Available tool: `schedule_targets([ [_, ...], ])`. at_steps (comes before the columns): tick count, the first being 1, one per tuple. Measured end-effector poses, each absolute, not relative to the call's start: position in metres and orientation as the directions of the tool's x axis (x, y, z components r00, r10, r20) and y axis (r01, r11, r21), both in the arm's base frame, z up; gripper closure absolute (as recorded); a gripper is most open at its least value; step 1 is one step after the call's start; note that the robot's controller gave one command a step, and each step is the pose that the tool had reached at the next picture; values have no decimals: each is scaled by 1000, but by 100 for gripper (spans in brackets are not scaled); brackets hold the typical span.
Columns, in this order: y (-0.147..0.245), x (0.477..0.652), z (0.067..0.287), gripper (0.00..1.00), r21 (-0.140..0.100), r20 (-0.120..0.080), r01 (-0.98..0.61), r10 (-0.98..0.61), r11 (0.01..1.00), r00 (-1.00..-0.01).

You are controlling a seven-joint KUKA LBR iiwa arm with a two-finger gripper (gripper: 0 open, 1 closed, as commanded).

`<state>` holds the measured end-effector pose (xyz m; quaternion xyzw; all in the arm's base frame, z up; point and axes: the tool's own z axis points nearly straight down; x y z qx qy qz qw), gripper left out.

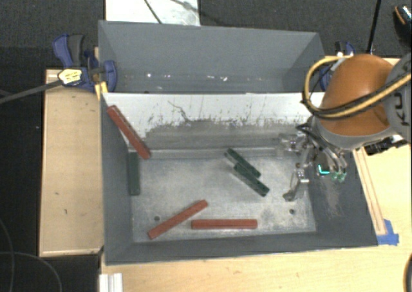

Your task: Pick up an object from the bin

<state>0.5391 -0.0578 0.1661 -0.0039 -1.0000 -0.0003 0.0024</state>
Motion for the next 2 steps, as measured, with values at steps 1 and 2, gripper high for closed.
schedule_targets([
  [1, -29, 556, 66, 0, 2, 2, -87, -87, 996, -996],
  [2, -23, 576, 71, 0, 1, -6, 146, 146, 989, -989],
])
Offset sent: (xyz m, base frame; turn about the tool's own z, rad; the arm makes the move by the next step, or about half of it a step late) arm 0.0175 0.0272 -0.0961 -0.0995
